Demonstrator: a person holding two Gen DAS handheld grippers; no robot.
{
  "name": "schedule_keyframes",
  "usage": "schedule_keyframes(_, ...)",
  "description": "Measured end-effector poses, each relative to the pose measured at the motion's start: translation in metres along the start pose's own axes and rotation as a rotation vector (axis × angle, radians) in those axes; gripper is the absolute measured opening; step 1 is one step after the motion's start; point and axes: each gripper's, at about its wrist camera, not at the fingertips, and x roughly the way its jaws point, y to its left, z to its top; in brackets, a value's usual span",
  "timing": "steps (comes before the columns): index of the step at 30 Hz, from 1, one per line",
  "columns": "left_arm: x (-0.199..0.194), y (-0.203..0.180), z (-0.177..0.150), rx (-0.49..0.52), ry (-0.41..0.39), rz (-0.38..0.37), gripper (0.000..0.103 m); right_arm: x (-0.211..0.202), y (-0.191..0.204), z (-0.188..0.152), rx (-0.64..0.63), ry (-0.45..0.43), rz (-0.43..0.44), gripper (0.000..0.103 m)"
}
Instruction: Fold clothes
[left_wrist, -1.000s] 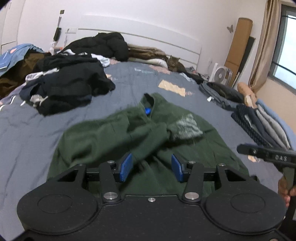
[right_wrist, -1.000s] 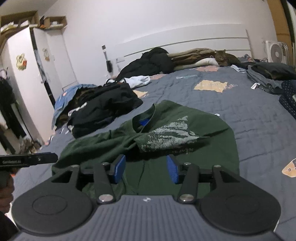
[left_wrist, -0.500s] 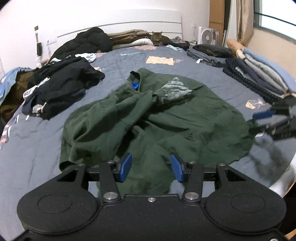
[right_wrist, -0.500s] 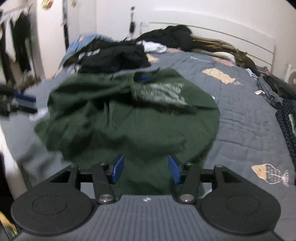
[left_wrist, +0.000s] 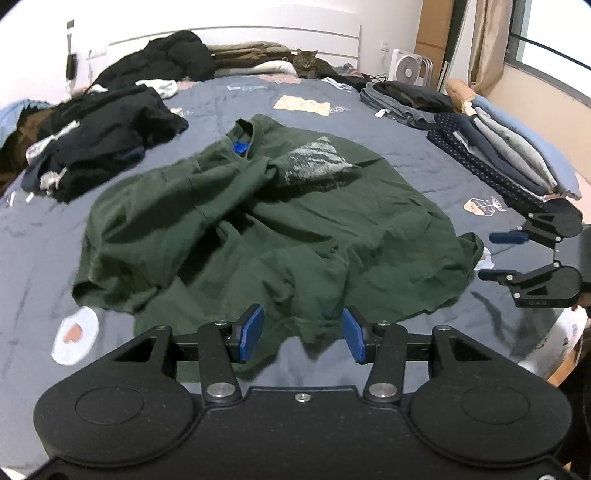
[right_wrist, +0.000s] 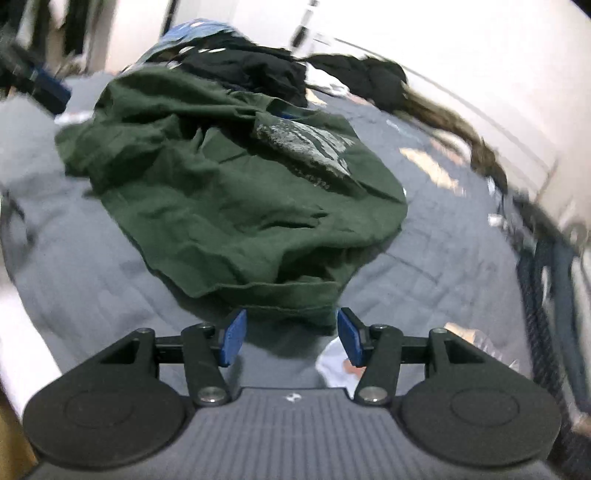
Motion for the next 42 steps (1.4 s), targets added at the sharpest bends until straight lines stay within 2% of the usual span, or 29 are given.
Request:
schedule_keyframes(3,0.007,0.003,-0.009,-0.055,0.005,-0.049,0.047,0.004,0.002,0.0,-0.127,-0.043,-0.021,0.054)
schedule_keyframes(6,0.014,0.009,-0.02,-0.158,0.007,-0.116,0.047,0.009,0.007,0.001,-0.26,-0.056,-0.031,0.054)
schedule_keyframes(12,0.021,0.01,-0.021,-0.193,0.019,-0.177,0.047,0.016,0.016,0.001,-0.455,-0.028,-0.01,0.054)
schedule_keyframes(17,0.023,0.006,-0.024,-0.166,0.026,-0.156,0.047,0.026,0.016,0.0,-0.544,0.02,0.034,0.052)
schedule_keyframes(20,0.024,0.004,-0.025,-0.155,0.025,-0.16,0.047,0.026,0.015,-0.002,-0.545,0.036,0.051,0.032)
schedule_keyframes(21,0.024,0.003,-0.025,-0.153,0.026,-0.16,0.047,0.024,0.013,-0.002,-0.531,0.038,0.055,0.02)
schedule_keyframes(23,0.024,0.003,-0.024,-0.148,0.025,-0.162,0.047,0.018,0.01,-0.003,-0.498,0.036,0.062,0.016)
schedule_keyframes(25,0.024,0.002,-0.024,-0.145,0.021,-0.169,0.047,0.008,0.0,0.001,-0.408,0.019,0.061,0.011)
schedule_keyframes(26,0.023,0.002,-0.023,-0.142,0.016,-0.173,0.047,0.002,-0.008,0.005,-0.32,0.001,0.06,0.01)
schedule_keyframes(29,0.02,0.001,-0.022,-0.144,0.001,-0.183,0.047,-0.019,-0.041,0.017,0.023,-0.074,0.074,0.008)
schedule_keyframes(33,0.015,0.003,-0.021,-0.156,-0.03,-0.19,0.047,-0.051,-0.097,0.018,0.608,-0.186,0.221,0.008)
schedule_keyframes(34,0.014,0.003,-0.02,-0.16,-0.035,-0.189,0.047,-0.058,-0.105,0.016,0.704,-0.208,0.254,0.008)
schedule_keyframes(37,0.013,0.004,-0.019,-0.162,-0.046,-0.182,0.047,-0.073,-0.119,0.007,0.93,-0.271,0.329,0.007)
schedule_keyframes(42,0.011,0.002,-0.019,-0.146,-0.055,-0.167,0.047,-0.081,-0.136,-0.02,1.238,-0.357,0.375,0.004)
